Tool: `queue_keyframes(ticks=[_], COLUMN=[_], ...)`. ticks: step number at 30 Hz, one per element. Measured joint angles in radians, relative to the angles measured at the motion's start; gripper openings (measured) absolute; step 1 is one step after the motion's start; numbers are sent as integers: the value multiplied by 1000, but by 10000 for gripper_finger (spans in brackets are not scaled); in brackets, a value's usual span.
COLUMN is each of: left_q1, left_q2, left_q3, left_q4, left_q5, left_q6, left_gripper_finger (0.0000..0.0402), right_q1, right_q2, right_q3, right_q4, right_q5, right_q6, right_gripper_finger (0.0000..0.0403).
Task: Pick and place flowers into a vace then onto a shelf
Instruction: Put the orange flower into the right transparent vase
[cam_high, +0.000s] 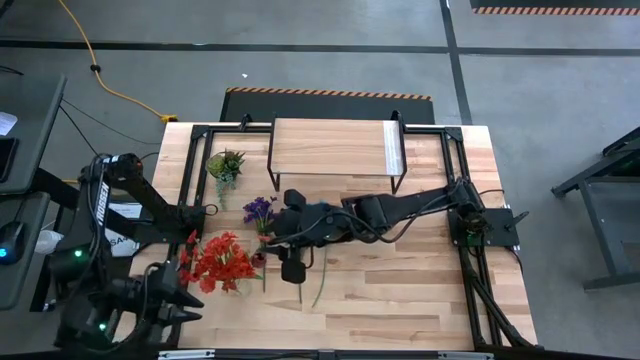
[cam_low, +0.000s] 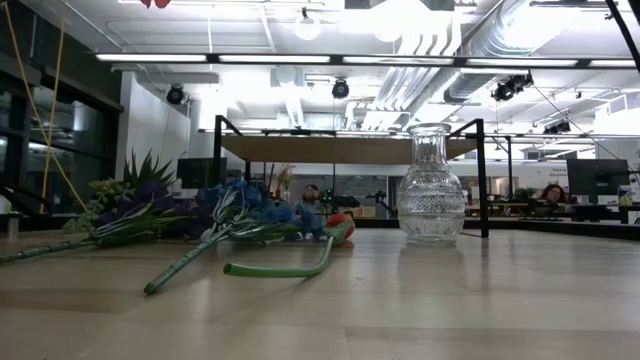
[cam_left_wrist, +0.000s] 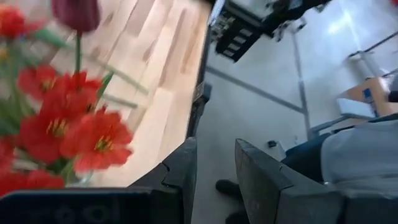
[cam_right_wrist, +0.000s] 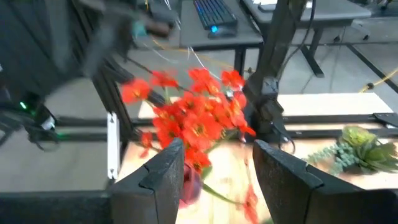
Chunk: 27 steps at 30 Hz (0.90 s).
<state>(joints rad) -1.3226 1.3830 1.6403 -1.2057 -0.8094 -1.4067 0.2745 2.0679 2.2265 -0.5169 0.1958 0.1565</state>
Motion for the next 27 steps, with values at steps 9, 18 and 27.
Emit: queue_keyframes(ticks=[9,18,27], left_q1=[0,0,0], left_q2=[0,0,0], left_q3=[188,310,345], left_q4=[3,3,3], left_q5=[-92,-233,-340], left_q6=[231,403,503], left_gripper_finger=[143,143,143], right_q1=[-25,-26,12], right_q2=[-65,-90,-90], right_q3=[0,1,1], right_q4=[-299,-626,-702], right_q5=[84,-139,-193], right_q6=[103,418,574], right_gripper_finger=[181,181,181])
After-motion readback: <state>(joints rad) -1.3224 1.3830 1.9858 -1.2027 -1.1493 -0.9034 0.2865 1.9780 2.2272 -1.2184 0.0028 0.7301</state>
